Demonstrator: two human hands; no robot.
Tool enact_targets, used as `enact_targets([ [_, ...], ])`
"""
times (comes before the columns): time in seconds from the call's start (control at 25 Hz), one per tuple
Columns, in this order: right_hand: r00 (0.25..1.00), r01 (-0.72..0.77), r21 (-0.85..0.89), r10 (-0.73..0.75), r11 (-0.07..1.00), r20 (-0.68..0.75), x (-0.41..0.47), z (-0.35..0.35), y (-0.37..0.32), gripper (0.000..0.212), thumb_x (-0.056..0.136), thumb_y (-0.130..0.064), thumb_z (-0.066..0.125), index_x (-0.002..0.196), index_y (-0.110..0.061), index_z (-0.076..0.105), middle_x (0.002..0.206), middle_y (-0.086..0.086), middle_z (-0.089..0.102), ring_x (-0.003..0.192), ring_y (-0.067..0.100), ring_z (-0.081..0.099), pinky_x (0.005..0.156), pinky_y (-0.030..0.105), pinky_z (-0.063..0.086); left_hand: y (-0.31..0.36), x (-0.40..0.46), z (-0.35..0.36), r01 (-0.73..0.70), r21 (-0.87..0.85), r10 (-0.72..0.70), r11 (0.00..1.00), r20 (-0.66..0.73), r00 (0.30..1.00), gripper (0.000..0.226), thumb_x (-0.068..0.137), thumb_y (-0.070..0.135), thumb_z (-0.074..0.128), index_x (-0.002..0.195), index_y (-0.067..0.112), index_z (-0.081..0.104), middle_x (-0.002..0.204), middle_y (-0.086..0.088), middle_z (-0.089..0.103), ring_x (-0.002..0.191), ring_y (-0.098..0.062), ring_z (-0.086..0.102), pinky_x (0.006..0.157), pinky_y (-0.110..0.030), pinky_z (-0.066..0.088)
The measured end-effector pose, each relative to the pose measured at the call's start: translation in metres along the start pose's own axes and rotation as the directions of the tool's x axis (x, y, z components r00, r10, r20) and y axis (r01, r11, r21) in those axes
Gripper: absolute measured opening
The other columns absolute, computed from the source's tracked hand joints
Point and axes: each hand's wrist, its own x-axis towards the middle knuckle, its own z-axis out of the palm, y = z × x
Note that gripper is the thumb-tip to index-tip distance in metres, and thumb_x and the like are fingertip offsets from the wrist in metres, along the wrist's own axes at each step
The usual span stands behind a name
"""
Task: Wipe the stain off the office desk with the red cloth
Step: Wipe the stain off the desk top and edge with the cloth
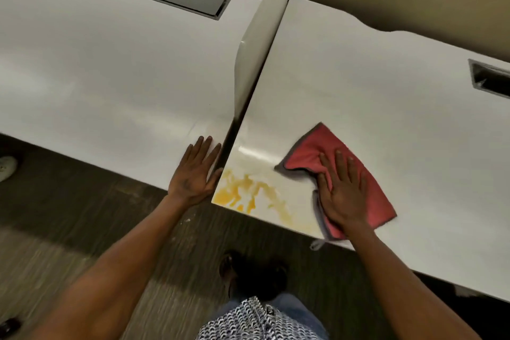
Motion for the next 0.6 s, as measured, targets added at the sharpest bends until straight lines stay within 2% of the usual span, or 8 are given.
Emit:
enact_targets([
  [0.12,0.968,-0.242,0.106,0.247,0.964,-0.035,0.012,0.011,-0.058,0.061,0.107,-0.056,0.023,0.165,-0.041,0.016,0.175,0.005,0.009,0.161,0.037,0.007,0.126,0.065,0.003,0.004,0.001,0.000,0.070,0.002,-0.070,0.998,-0.006,0.998,0.071,0.101,0.058,0.019,0.162,0.020,0.013,0.170,-0.005,0.004,0.157,-0.022,-0.004,0.128,-0.044,0.003],
  [0.16,0.976,-0.215,0.112,0.219,0.970,-0.022,0.008,0.016,-0.074,0.061,0.107,-0.057,0.024,0.165,-0.041,0.016,0.175,0.006,0.009,0.161,0.037,0.005,0.125,0.064,0.000,0.005,0.001,-0.001,0.050,0.008,-0.050,0.999,0.002,0.999,0.072,0.101,0.057,0.019,0.162,0.019,0.012,0.170,-0.006,0.004,0.157,-0.022,-0.004,0.128,-0.044,0.004],
  [0.24,1.000,0.009,0.063,-0.010,0.998,0.006,-0.015,0.027,-0.075,0.060,0.107,-0.059,0.020,0.165,-0.045,0.008,0.176,0.003,0.007,0.162,0.032,0.001,0.126,0.059,-0.003,0.005,0.001,-0.002,-0.003,0.028,0.002,1.000,0.029,1.000,0.073,0.100,0.057,0.016,0.162,0.018,0.012,0.170,-0.007,0.005,0.157,-0.022,-0.005,0.128,-0.044,0.004],
  [0.32,0.979,0.200,0.010,-0.201,0.980,0.024,-0.038,0.023,-0.044,0.059,0.107,-0.057,0.017,0.163,-0.049,0.002,0.176,-0.004,0.005,0.162,0.025,0.000,0.128,0.058,0.003,0.003,0.000,-0.004,-0.023,0.035,0.022,0.999,0.039,0.999,0.075,0.098,0.057,0.016,0.162,0.017,0.012,0.170,-0.007,0.006,0.157,-0.023,-0.005,0.128,-0.042,0.004],
  [0.36,0.974,0.226,-0.001,-0.225,0.974,0.023,-0.045,0.019,-0.025,0.058,0.107,-0.056,0.018,0.163,-0.050,0.002,0.175,-0.005,0.006,0.162,0.024,0.002,0.128,0.059,0.008,0.003,-0.001,-0.004,-0.028,0.035,0.026,0.999,0.043,0.999,0.076,0.098,0.058,0.017,0.162,0.017,0.012,0.170,-0.008,0.006,0.157,-0.023,-0.004,0.128,-0.041,0.003],
  [0.4,0.986,0.169,-0.004,-0.169,0.986,0.014,-0.050,0.017,-0.011,0.059,0.107,-0.055,0.020,0.163,-0.049,0.004,0.175,-0.004,0.008,0.162,0.027,0.006,0.127,0.061,0.010,0.004,-0.002,-0.004,-0.031,0.035,0.029,0.999,0.051,0.998,0.077,0.097,0.058,0.018,0.162,0.017,0.012,0.170,-0.008,0.006,0.157,-0.024,-0.004,0.128,-0.041,0.003],
  [0.52,0.965,-0.257,0.069,0.260,0.964,-0.039,-0.054,0.016,-0.015,0.061,0.107,-0.054,0.023,0.166,-0.041,0.009,0.175,0.008,0.010,0.160,0.039,0.009,0.126,0.067,0.008,0.006,-0.002,-0.005,0.004,0.036,-0.006,0.999,0.046,0.999,0.078,0.096,0.058,0.020,0.162,0.017,0.011,0.170,-0.009,0.004,0.157,-0.025,-0.004,0.128,-0.041,0.003],
  [0.6,0.946,-0.317,0.095,0.322,0.944,-0.038,-0.057,0.023,-0.048,0.062,0.107,-0.056,0.024,0.165,-0.041,0.009,0.175,0.010,0.008,0.160,0.040,0.005,0.125,0.068,0.005,0.008,0.000,-0.006,0.035,0.018,-0.036,0.999,0.035,0.999,0.077,0.096,0.059,0.020,0.162,0.019,0.009,0.170,-0.008,0.002,0.157,-0.024,-0.006,0.128,-0.042,0.003],
])
